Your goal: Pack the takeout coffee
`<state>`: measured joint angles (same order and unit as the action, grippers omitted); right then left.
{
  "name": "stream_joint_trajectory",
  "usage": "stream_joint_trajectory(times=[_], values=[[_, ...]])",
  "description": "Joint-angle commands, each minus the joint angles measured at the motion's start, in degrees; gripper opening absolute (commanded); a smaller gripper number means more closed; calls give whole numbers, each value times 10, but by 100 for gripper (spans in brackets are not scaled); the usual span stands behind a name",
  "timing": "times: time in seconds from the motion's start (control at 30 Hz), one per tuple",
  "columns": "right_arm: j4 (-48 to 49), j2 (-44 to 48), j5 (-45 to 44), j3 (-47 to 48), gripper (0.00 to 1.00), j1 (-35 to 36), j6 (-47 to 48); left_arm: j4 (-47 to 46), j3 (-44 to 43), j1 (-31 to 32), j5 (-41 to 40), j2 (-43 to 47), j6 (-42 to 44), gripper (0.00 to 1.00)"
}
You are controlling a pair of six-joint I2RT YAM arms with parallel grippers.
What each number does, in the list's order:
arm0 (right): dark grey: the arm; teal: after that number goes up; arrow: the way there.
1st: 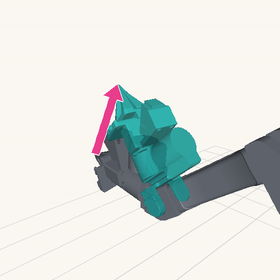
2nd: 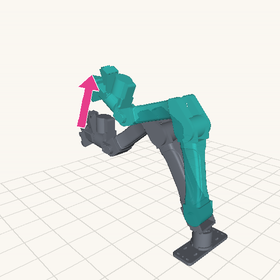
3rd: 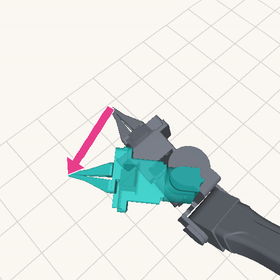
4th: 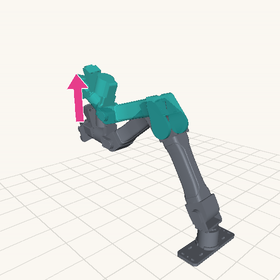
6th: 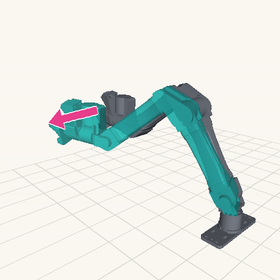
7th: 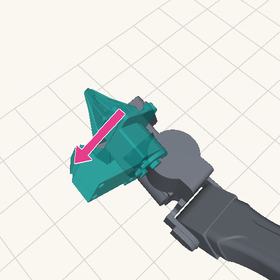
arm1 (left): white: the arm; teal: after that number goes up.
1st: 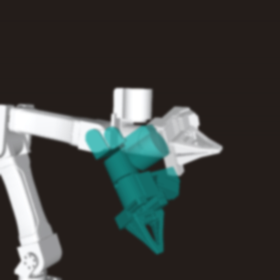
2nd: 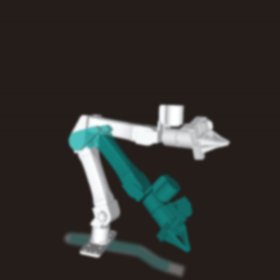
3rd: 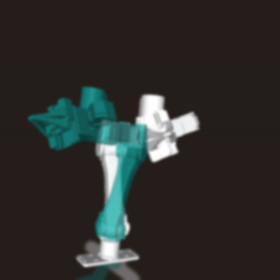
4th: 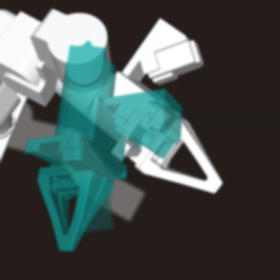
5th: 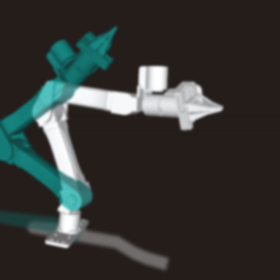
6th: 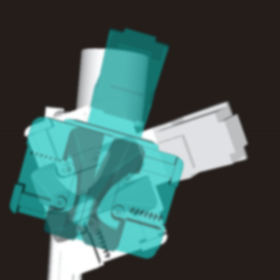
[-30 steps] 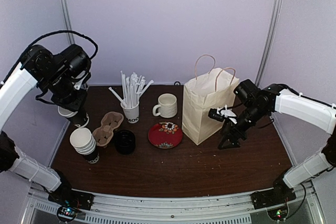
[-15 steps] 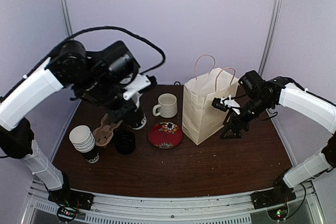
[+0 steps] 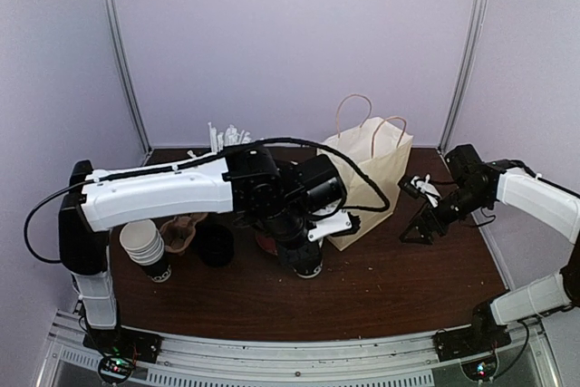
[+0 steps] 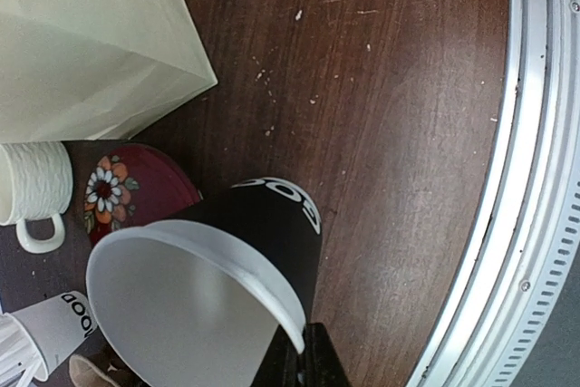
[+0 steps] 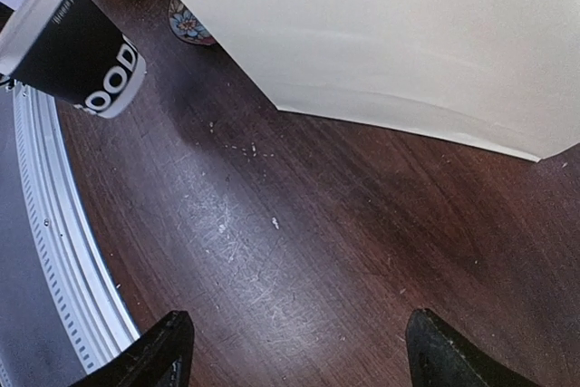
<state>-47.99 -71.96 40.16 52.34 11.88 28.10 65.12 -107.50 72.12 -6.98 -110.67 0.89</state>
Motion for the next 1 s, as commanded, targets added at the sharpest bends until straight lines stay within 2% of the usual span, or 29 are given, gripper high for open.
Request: stream_joint_trajectory(times=[0.0,0.27,0.6,0.63,0.8,0.97], values=[[37,-2,15,8,85,-1,-1,-43,-15,0,36,-36,17,0],[35,-9,17,6,85,-1,-1,-47,-34,1,52,-82,16,0],[36,-16,11,8,85,-1,1,-43,-46,11,33,-103,14,1],[35,-17,10,8,85,-1,1,-43,-46,12,29,-104,14,6],[36,-17,13,7,85,-1,1,-39,-49,21,31,-109,11,14],[32,-16,15,8,85,-1,1,-10,-84,37,2,-107,8,38]])
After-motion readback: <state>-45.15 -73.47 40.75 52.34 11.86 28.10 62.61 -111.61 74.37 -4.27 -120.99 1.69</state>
